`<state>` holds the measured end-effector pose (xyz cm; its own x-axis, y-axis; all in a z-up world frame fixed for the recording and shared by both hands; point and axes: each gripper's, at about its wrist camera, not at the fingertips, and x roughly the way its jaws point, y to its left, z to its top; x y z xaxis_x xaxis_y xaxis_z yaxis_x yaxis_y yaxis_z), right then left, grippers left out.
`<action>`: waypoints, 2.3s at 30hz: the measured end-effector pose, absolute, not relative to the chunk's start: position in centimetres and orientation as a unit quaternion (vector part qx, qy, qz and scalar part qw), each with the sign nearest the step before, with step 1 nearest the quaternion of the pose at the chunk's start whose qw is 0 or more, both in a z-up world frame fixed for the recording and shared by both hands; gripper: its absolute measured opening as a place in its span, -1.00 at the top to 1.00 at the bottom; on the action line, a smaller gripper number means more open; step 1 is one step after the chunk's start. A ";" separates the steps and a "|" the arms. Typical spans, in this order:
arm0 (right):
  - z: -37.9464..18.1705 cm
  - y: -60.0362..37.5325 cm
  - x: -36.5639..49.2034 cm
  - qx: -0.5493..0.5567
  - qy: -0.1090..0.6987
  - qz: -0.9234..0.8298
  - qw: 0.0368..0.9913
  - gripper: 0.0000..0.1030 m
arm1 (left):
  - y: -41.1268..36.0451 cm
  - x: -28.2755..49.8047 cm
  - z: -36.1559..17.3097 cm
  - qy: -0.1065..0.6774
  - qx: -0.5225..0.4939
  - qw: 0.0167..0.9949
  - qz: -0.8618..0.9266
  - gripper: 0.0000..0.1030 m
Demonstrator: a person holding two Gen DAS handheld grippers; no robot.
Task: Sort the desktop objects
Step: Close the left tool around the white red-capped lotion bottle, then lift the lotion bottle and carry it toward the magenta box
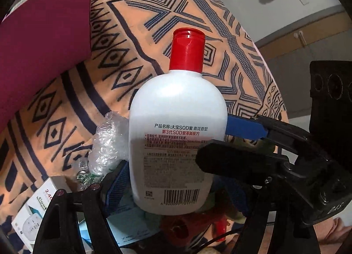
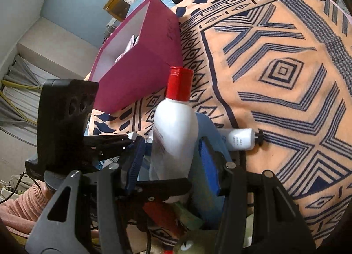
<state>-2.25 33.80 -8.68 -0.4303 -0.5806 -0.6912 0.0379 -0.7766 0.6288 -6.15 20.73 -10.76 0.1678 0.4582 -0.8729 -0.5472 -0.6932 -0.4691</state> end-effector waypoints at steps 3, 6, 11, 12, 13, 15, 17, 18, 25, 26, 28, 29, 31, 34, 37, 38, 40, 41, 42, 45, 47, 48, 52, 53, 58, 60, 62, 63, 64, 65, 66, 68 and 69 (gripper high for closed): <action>-8.6 33.4 -2.5 0.498 -0.264 -0.803 0.196 -0.04 | 20.2 -6.2 -10.6 0.030 -0.655 0.390 0.647 -0.48; -8.7 33.3 -2.5 0.498 -0.263 -0.802 0.198 0.05 | 19.8 -6.2 -10.5 0.021 -0.654 0.389 0.649 -0.48; -9.0 33.5 -2.2 0.499 -0.265 -0.801 0.199 0.31 | 19.2 -6.0 -10.3 0.010 -0.648 0.389 0.655 -0.47; -8.9 33.6 -2.1 0.497 -0.268 -0.801 0.201 0.31 | 19.1 -5.9 -10.2 0.007 -0.646 0.390 0.656 -0.47; -8.9 33.6 -2.1 0.496 -0.270 -0.800 0.202 0.32 | 19.1 -5.8 -10.1 0.004 -0.644 0.391 0.657 -0.46; -8.8 33.6 -2.0 0.494 -0.275 -0.799 0.205 0.32 | 19.0 -5.8 -9.9 -0.001 -0.640 0.394 0.659 -0.46; -8.6 33.5 -2.0 0.492 -0.280 -0.797 0.210 0.34 | 18.7 -5.8 -9.7 -0.007 -0.637 0.395 0.661 -0.46; -8.5 33.5 -2.0 0.490 -0.283 -0.797 0.213 0.34 | 18.5 -5.8 -9.5 -0.010 -0.635 0.396 0.663 -0.46; -7.5 33.0 -2.0 0.481 -0.298 -0.791 0.233 0.35 | 17.4 -5.5 -8.3 -0.029 -0.620 0.395 0.677 -0.46; -7.4 32.9 -2.0 0.480 -0.301 -0.789 0.236 0.35 | 17.2 -5.4 -8.1 -0.031 -0.617 0.394 0.680 -0.46; -7.0 32.8 -2.1 0.476 -0.305 -0.788 0.243 0.36 | 16.8 -5.4 -7.5 -0.033 -0.612 0.392 0.686 -0.46; -6.8 32.7 -2.1 0.474 -0.307 -0.788 0.246 0.36 | 16.6 -5.3 -7.2 -0.034 -0.609 0.391 0.689 -0.46; -6.4 32.5 -2.2 0.470 -0.311 -0.787 0.252 0.36 | 16.3 -5.2 -6.6 -0.036 -0.601 0.390 0.697 -0.46; -5.7 32.2 -2.3 0.464 -0.315 -0.785 0.263 0.36 | 15.7 -5.1 -5.4 -0.037 -0.587 0.388 0.710 -0.46; -5.0 31.9 -2.5 0.461 -0.317 -0.783 0.272 0.36 | 14.9 -5.1 -4.1 -0.042 -0.571 0.385 0.724 -0.44; -4.8 31.8 -2.5 0.459 -0.318 -0.783 0.274 0.36 | 14.7 -5.1 -3.8 -0.043 -0.566 0.384 0.728 -0.43; -4.4 31.5 -2.6 0.456 -0.319 -0.782 0.280 0.36 | 14.4 -5.0 -3.1 -0.042 -0.559 0.382 0.734 -0.42; -4.2 31.4 -2.7 0.455 -0.320 -0.782 0.282 0.36 | 14.2 -5.1 -3.0 -0.045 -0.557 0.382 0.736 -0.42; -4.0 31.3 -2.7 0.453 -0.321 -0.781 0.285 0.36 | 14.1 -5.0 -2.9 -0.047 -0.555 0.381 0.738 -0.42; -3.5 30.8 -2.9 0.452 -0.317 -0.781 0.290 0.36 | 13.5 -5.1 -2.4 -0.053 -0.550 0.377 0.743 -0.42; -3.3 30.5 -3.1 0.451 -0.318 -0.780 0.296 0.36 | 13.1 -5.2 -2.0 -0.059 -0.546 0.374 0.748 -0.42; -3.1 30.3 -3.2 0.450 -0.319 -0.778 0.300 0.36 | 12.9 -5.2 -1.8 -0.060 -0.543 0.372 0.750 -0.42; -2.5 29.7 -3.7 0.448 -0.319 -0.775 0.312 0.36 | 11.4 -5.4 -0.8 -0.068 -0.534 0.366 0.759 -0.41; -2.3 29.5 -3.9 0.447 -0.318 -0.774 0.315 0.36 | 11.1 -5.5 -0.6 -0.072 -0.531 0.364 0.762 -0.41; -1.2 28.5 -5.2 0.443 -0.310 -0.773 0.331 0.36 | 10.3 -6.0 0.3 -0.076 -0.518 0.354 0.775 -0.41; -0.8 28.1 -5.8 0.441 -0.306 -0.773 0.338 0.36 | 9.8 -6.5 0.8 -0.078 -0.512 0.350 0.780 -0.41; -0.4 27.7 -6.5 0.439 -0.304 -0.772 0.344 0.36 | 9.4 -6.8 1.3 -0.078 -0.507 0.345 0.786 -0.41; -0.3 27.6 -6.8 0.439 -0.304 -0.771 0.347 0.36 | 9.2 -7.0 1.5 -0.078 -0.505 0.344 0.788 -0.41; -0.1 27.4 -7.2 0.438 -0.302 -0.770 0.351 0.36 | 9.2 -7.3 1.7 -0.078 -0.503 0.341 0.790 -0.41; 0.0 27.2 -7.4 0.438 -0.301 -0.770 0.353 0.36 | 9.0 -7.7 1.9 -0.078 -0.501 0.339 0.792 -0.41; 0.1 27.1 -7.7 0.438 -0.300 -0.770 0.355 0.36 | 8.9 -7.8 2.0 -0.078 -0.501 0.338 0.793 -0.41; 0.2 26.9 -8.4 0.438 -0.299 -0.768 0.359 0.36 | 8.7 -8.3 2.2 -0.078 -0.499 0.335 0.795 -0.41; 0.2 26.8 -8.9 0.439 -0.300 -0.766 0.361 0.36 | 8.6 -8.6 2.3 -0.079 -0.498 0.333 0.797 -0.41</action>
<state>-8.85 26.79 0.16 -0.3540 -0.8170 -0.4551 0.2900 -0.5585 0.7772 -8.62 8.59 2.28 -0.2814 0.6087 -0.7418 -0.4521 -0.7660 -0.4570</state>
